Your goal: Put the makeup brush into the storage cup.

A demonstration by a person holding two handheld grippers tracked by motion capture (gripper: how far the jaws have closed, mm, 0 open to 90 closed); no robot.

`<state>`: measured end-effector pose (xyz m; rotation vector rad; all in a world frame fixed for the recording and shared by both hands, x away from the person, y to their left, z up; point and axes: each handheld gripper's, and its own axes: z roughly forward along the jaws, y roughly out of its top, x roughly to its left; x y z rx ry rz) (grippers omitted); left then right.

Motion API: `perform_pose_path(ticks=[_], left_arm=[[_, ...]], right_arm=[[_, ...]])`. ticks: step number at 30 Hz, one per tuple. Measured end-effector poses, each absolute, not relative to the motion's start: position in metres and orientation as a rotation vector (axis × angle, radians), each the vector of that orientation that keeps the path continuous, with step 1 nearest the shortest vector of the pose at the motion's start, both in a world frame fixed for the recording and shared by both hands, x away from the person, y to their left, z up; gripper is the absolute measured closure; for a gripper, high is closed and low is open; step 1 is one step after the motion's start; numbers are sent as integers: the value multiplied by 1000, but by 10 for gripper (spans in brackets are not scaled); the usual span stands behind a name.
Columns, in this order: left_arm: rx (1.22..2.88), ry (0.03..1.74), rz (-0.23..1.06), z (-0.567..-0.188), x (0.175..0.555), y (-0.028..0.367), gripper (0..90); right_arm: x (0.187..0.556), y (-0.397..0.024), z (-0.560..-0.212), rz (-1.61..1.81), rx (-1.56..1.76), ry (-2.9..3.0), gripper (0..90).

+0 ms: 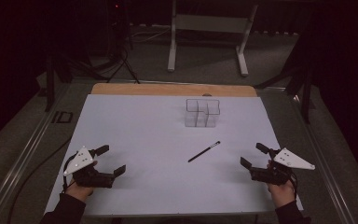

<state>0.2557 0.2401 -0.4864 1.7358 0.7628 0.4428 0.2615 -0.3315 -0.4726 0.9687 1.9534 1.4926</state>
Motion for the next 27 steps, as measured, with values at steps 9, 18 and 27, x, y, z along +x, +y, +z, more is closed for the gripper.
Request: perform_pose_path(ticks=[9, 18, 27], left_arm=[[1727, 767, 442, -486, 255, 241, 18], [1724, 770, 443, -485, 255, 241, 18], [1722, 769, 447, -484, 256, 241, 18]], right_arm=[[261, -330, -469, 1488, 951, 1950, 133], [261, -328, -463, 1477, 890, 1979, 142], [263, -327, -442, 1508, 864, 1950, 146]])
